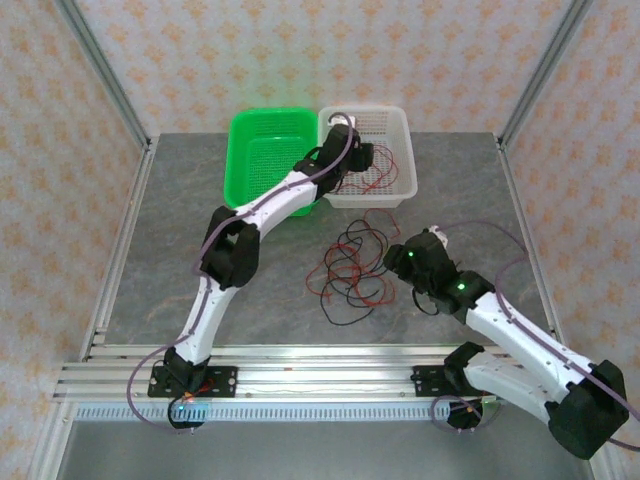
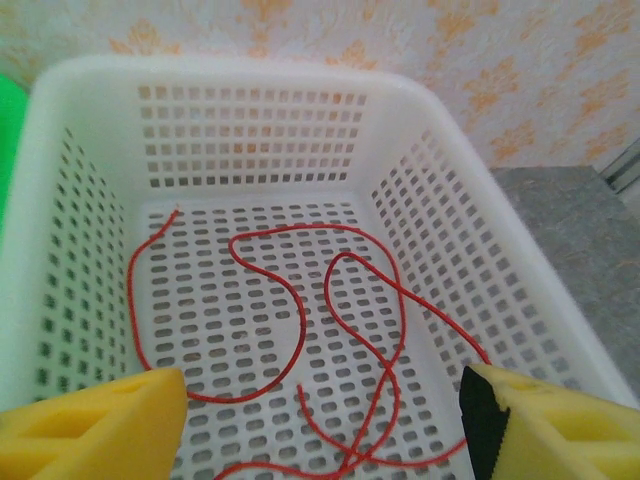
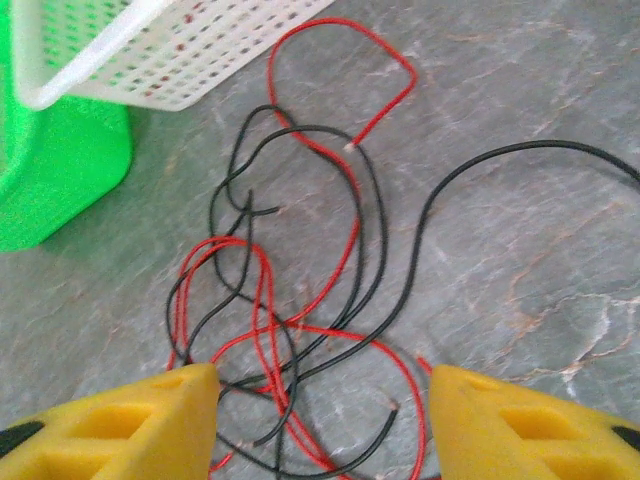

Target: Untangle the cables

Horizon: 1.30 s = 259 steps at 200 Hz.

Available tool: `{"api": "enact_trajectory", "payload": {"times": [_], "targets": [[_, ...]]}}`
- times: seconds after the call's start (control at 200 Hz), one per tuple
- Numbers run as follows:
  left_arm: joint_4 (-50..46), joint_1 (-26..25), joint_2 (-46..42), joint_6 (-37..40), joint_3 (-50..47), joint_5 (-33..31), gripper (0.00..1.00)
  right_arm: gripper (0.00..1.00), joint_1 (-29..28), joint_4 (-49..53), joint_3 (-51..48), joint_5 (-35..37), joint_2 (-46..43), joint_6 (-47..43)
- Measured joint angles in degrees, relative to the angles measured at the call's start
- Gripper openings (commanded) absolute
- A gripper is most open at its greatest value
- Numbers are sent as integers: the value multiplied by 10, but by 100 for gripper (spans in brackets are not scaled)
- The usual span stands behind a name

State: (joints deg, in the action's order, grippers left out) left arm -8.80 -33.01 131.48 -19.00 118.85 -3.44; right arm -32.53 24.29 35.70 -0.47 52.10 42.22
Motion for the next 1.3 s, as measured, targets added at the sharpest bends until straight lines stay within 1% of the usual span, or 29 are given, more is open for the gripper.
{"api": "enact_trajectory", "payload": {"times": [0.185,0.295,0.425,0.641,0.801,1.051,1.296], "targets": [[7,-16,-148,5,-99,0,75,55,47,-3,-6,-9,28,-12],[24,-29,-242,5,-177,-1,74,54,66,-12,-6,-16,50,-24],[46,-39,-322,-3,-274,-2,74,52,87,-30,-6,-35,78,-33],[62,-56,-400,-20,-430,-2,74,51,117,-74,-5,-69,129,-35],[68,-70,-466,-35,-512,-2,74,50,132,-92,0,-81,172,-33],[82,-71,-565,-61,-592,-4,74,49,146,-101,19,-83,235,-21],[82,-71,-591,-81,-635,-4,74,48,155,-102,73,-65,313,-17]]}}
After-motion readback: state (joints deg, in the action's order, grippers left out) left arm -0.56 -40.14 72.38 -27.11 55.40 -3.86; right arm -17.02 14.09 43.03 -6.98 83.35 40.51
